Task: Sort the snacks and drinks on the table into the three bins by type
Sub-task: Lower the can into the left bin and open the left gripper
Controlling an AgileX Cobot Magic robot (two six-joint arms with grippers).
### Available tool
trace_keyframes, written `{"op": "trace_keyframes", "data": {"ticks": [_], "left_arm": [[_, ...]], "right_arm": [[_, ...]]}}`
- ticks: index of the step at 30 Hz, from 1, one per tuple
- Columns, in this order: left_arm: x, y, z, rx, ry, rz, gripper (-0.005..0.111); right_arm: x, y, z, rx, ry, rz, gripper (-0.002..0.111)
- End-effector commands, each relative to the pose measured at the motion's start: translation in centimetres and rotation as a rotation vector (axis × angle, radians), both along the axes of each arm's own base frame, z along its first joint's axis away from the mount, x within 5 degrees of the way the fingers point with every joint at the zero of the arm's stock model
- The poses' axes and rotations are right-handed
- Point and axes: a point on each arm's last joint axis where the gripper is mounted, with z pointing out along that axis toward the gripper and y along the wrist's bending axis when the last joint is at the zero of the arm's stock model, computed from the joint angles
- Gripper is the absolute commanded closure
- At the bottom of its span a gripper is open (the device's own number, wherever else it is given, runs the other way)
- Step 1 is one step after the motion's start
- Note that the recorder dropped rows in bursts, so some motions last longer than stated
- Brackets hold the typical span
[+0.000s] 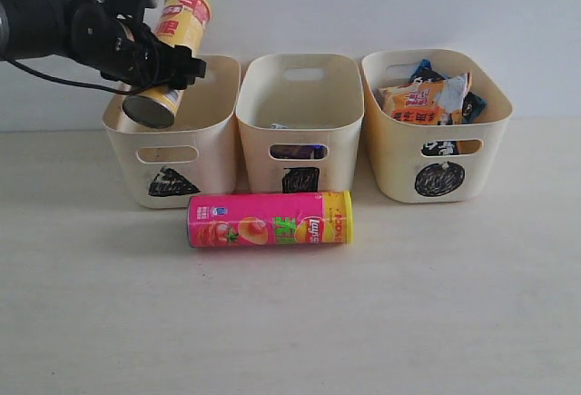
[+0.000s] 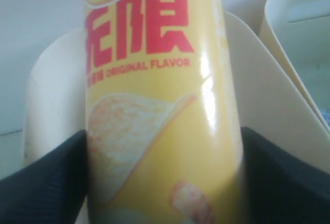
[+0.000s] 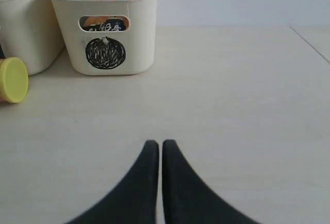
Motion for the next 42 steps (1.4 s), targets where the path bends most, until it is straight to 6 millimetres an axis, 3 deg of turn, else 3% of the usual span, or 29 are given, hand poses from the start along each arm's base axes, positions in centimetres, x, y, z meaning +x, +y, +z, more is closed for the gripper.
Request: {"op": "trace_keyframes", "data": {"ticks": [1,4,8,11,18,23,29,32,35,40,42], "left_arm": [[0.2,0.1,-0.4,-0.01,0.013,0.009,0.1],[0.2,0.1,-0.5,-0.009,0.016,0.009,0.084],[0.2,0.1,-0.5,-0.006,0.026,0.011,0.048],[0.1,0.1,-0.6,-0.005,0.03,0.011,0.031],[0.0,0.2,-0.7,0.003,0.046,0.012,0.025],[-0.3,0.3,0.6,0.019,0.022,-0.003,0.025],[-1.7,0.6,3.5,0.173,0.009,-0.104,0.03],[-2.5,0.9,4.8,0.239,0.024,-0.143,0.039],[-3.4,1.2,5.8,0.28,0.057,-0.169,0.055],[-4.9,1.5,7.2,0.269,0.125,-0.176,0.101],[-5.6,1.4,7.4,0.272,0.141,-0.211,0.102]], "right_arm": [[0.0,0.0,0.0,-0.002,-0.013,-0.001,0.108],[0.0,0.0,0.0,-0.002,-0.013,-0.001,0.108],[0.0,0.0,0.0,-0.002,-0.013,-0.001,0.108],[0.0,0.0,0.0,-0.002,-0.013,-0.001,0.108],[0.0,0.0,0.0,-0.002,-0.013,-0.001,0.108],[0.0,0.0,0.0,-0.002,-0.013,-0.001,0.108],[0.0,0.0,0.0,-0.002,-0.013,-0.001,0.108],[0.0,0.0,0.0,-0.002,-0.013,-0.001,0.108],[0.0,0.0,0.0,-0.002,-0.013,-0.001,0.108],[0.0,0.0,0.0,-0.002,-0.013,-0.001,0.108],[0.0,0.0,0.0,-0.002,-0.013,-0.001,0.108]]}}
